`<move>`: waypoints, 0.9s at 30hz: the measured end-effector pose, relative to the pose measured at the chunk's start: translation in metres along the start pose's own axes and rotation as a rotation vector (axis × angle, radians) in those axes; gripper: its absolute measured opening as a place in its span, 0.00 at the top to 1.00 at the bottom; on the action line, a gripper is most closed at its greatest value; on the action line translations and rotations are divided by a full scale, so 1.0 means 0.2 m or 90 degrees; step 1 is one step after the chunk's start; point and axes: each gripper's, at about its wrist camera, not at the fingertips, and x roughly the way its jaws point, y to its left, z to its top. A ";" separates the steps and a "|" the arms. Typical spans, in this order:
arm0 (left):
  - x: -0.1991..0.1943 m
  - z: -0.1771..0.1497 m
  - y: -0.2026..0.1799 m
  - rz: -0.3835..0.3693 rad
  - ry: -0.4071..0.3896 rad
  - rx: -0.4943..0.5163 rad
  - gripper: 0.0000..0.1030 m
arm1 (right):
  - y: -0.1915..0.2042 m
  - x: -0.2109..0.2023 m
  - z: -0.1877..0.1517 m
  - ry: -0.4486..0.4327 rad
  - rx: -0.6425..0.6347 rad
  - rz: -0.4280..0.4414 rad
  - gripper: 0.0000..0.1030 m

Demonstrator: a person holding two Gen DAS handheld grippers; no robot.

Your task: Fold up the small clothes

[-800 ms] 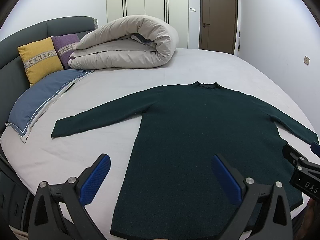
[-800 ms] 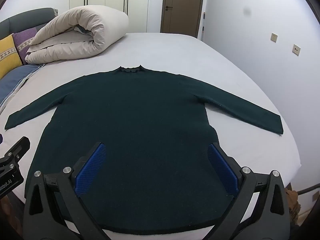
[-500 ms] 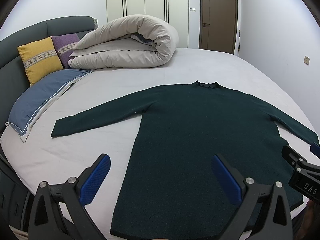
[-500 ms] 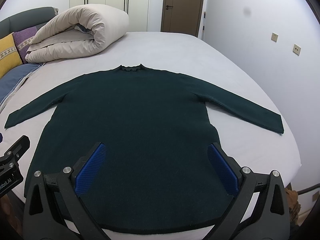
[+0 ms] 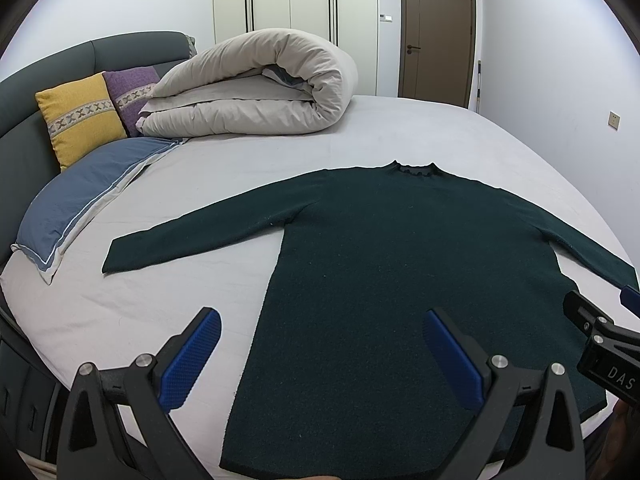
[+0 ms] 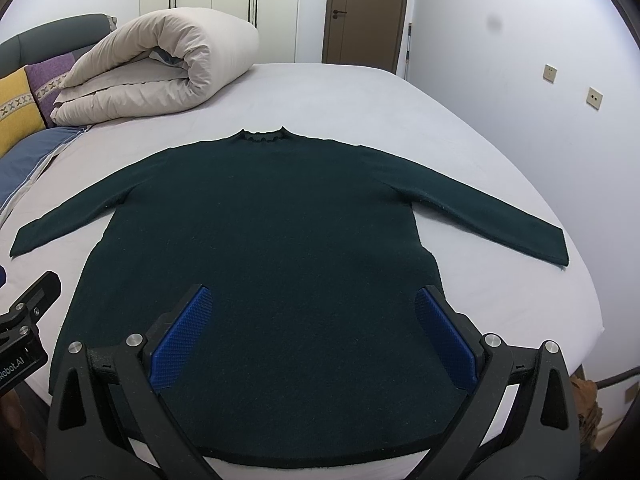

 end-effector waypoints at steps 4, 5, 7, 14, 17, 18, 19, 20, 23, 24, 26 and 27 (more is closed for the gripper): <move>0.00 0.00 0.00 0.001 0.000 0.000 0.00 | 0.00 0.00 -0.01 -0.001 -0.001 -0.001 0.00; 0.00 0.00 0.00 0.001 0.000 0.000 0.00 | 0.00 0.00 0.00 0.000 -0.001 0.000 0.00; 0.00 0.00 0.00 0.000 0.000 0.000 0.00 | -0.01 0.01 0.00 0.000 -0.001 0.000 0.00; 0.01 -0.01 0.01 0.001 0.002 0.000 0.00 | 0.00 0.01 0.00 0.003 0.000 -0.001 0.00; 0.03 -0.03 0.03 -0.001 0.004 -0.001 0.00 | 0.00 0.02 -0.01 0.003 -0.001 -0.001 0.00; 0.03 -0.04 0.03 -0.004 0.005 -0.001 0.00 | 0.00 0.02 0.00 0.003 -0.001 -0.001 0.00; 0.03 -0.04 0.03 -0.005 0.005 -0.002 0.00 | 0.00 0.02 -0.01 0.003 -0.001 -0.001 0.00; 0.04 -0.05 0.03 -0.005 0.006 -0.003 0.00 | 0.00 0.02 -0.01 0.003 -0.001 -0.001 0.00; 0.05 -0.05 0.03 -0.011 0.011 -0.003 0.00 | 0.00 0.04 -0.02 0.005 0.000 -0.001 0.00; 0.06 -0.06 0.03 -0.013 0.015 -0.002 0.00 | 0.00 0.04 -0.02 0.005 0.001 -0.001 0.00; 0.07 -0.06 0.02 -0.013 0.019 0.000 0.00 | -0.03 0.06 -0.02 0.005 0.009 0.000 0.00; 0.08 -0.06 0.02 -0.013 0.022 0.002 0.00 | -0.05 0.07 -0.01 0.004 0.015 0.001 0.00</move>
